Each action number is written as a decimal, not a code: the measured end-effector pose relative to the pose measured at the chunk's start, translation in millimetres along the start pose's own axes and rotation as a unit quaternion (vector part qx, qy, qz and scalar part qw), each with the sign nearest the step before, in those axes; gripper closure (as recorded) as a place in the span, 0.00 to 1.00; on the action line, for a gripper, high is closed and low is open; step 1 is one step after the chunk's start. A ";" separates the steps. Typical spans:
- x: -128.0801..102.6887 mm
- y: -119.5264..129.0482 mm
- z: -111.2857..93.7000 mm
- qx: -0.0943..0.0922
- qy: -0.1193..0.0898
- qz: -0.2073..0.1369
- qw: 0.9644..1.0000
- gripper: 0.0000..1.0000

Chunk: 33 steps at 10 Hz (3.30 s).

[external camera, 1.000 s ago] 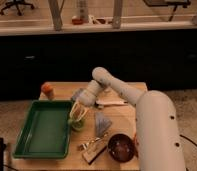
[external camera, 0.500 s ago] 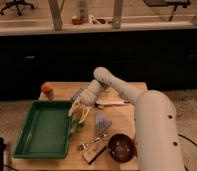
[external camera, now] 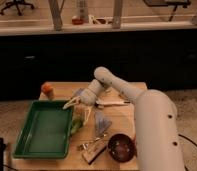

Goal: Place pepper in plastic cup

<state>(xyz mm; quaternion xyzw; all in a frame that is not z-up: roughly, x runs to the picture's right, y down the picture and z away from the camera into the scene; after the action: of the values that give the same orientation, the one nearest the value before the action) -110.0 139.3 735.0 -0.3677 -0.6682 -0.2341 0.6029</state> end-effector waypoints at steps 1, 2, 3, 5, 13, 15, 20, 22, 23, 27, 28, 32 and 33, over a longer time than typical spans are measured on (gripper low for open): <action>-0.2 0.4 -0.8 0.001 0.001 0.000 1.000 0.24; -0.4 1.2 -2.0 0.002 0.002 0.000 1.000 0.24; -0.6 1.7 -2.8 0.003 0.004 0.001 1.000 0.24; -0.9 2.9 -4.4 0.004 0.007 0.002 1.000 0.24; 0.0 4.9 -10.2 0.015 0.008 0.004 1.000 0.24; 0.0 4.9 -10.0 0.015 0.007 0.004 1.000 0.24; -0.1 4.9 -10.1 0.015 0.007 0.004 1.000 0.24; -0.1 4.9 -10.1 0.015 0.007 0.004 1.000 0.24; -0.1 4.9 -10.1 0.015 0.007 0.004 1.000 0.24; -0.1 4.9 -10.1 0.015 0.007 0.004 1.000 0.24; -0.1 4.9 -10.1 0.015 0.007 0.004 1.000 0.24; -0.1 4.8 -9.9 0.015 0.007 0.004 1.000 0.24; -0.1 4.8 -9.9 0.015 0.007 0.004 1.000 0.24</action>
<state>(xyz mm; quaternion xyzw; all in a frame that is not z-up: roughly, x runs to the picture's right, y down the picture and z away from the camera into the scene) -100.0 134.7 735.9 -0.3598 -0.6656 -0.2247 0.6140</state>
